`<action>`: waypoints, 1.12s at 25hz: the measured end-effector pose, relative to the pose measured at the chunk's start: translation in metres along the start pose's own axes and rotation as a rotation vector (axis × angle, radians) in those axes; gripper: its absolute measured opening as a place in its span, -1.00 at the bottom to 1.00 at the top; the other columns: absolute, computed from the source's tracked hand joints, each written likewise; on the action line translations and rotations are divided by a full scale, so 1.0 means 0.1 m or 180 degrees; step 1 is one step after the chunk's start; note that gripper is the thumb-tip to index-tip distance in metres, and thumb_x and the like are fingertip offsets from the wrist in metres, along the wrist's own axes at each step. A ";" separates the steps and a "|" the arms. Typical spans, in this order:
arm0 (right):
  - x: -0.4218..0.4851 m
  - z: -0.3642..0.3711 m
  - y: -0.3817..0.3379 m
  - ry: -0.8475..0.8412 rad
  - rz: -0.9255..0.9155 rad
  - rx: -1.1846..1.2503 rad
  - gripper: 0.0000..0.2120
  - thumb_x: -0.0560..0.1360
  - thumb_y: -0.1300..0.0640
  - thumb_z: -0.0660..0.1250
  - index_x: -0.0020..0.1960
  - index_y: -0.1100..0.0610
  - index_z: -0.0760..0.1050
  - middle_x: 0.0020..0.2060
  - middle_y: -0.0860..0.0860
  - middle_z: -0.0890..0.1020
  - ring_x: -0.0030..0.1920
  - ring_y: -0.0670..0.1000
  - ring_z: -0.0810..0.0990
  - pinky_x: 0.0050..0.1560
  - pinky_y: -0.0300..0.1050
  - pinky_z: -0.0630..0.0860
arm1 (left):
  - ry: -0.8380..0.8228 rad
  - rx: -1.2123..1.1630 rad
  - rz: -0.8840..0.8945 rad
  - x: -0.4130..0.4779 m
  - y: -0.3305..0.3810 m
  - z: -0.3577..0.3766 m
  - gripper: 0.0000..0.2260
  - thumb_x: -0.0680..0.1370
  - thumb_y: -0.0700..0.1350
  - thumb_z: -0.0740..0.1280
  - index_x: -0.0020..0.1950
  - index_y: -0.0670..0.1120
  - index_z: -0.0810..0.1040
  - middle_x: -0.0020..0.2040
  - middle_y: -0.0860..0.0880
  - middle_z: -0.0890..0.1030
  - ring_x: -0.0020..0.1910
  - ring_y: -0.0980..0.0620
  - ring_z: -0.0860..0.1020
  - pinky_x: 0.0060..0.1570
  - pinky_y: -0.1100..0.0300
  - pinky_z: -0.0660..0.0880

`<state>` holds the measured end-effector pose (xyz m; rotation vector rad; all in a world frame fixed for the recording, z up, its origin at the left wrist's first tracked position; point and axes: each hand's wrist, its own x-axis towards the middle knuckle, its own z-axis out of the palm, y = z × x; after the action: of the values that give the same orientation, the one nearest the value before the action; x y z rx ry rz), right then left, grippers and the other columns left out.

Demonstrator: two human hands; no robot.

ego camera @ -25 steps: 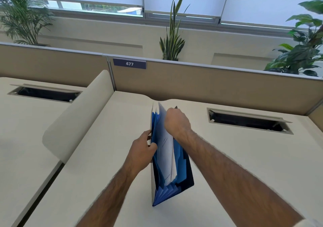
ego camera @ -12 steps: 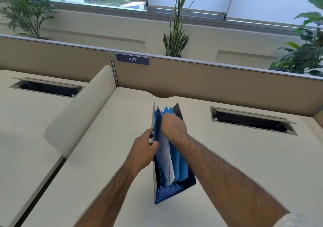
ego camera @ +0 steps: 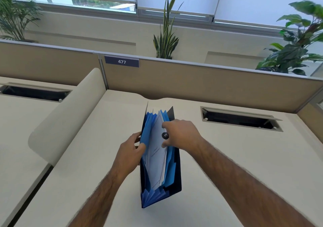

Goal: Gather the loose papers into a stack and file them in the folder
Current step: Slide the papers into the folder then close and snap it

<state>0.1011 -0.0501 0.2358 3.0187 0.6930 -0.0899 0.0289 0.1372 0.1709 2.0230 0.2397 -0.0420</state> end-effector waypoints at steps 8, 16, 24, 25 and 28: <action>-0.48 0.43 0.41 0.0420 0.1529 0.2156 -0.76 0.64 0.13 0.21 -0.10 0.24 0.53 -0.23 0.10 0.64 -0.28 0.08 0.68 -0.20 -0.02 0.68 | -0.0158 0.0037 0.0031 0.04 0.06 0.21 -0.61 0.66 -0.10 0.25 0.50 0.00 0.40 0.22 0.13 0.51 -0.05 0.22 0.56 -0.49 0.42 0.51; -0.68 0.75 0.64 0.0785 0.2039 0.3953 -0.79 0.65 0.17 0.25 -0.09 0.21 0.59 -0.23 0.13 0.68 -0.37 0.02 0.73 -0.32 -0.12 0.69 | -0.0345 0.1160 0.0643 -0.18 0.21 0.97 -0.62 0.57 0.36 0.14 0.30 0.24 0.45 0.02 0.27 0.58 -0.12 0.33 0.54 -0.19 0.33 0.49; -0.71 1.59 1.01 0.0271 0.2489 0.3363 -0.72 0.66 0.21 0.18 -0.05 0.39 0.55 -0.09 0.28 0.67 -0.15 0.20 0.74 -0.08 0.07 0.71 | -0.1056 0.2621 0.0753 -0.13 -0.86 1.40 -0.30 0.60 0.40 -0.16 0.68 0.11 -0.05 0.68 0.05 -0.15 0.67 -0.04 -0.12 0.60 0.00 -0.16; -0.71 1.70 1.02 0.0185 0.2457 0.3212 -0.72 0.64 0.22 0.18 -0.06 0.41 0.54 -0.10 0.30 0.67 -0.12 0.23 0.73 -0.06 0.11 0.69 | -0.0999 0.2810 0.0764 -0.15 -0.99 1.40 -0.28 0.58 0.41 -0.20 0.67 0.11 -0.12 0.66 0.07 -0.23 0.66 -0.05 -0.18 0.59 0.01 -0.27; -0.72 1.88 0.96 -0.0129 0.2092 0.2517 -0.77 0.59 0.11 0.30 -0.12 0.27 0.55 -0.17 0.14 0.66 -0.15 0.15 0.64 -0.09 0.03 0.59 | -0.0885 0.3075 0.0809 -0.18 -1.16 1.44 -0.23 0.54 0.43 -0.25 0.67 0.07 -0.17 0.67 0.01 -0.23 0.65 -0.10 -0.23 0.49 0.02 -0.47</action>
<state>0.0698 -0.1779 0.0557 3.7620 -0.4994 -0.4954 0.0002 0.0558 0.0058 2.9486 -0.2793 -0.3293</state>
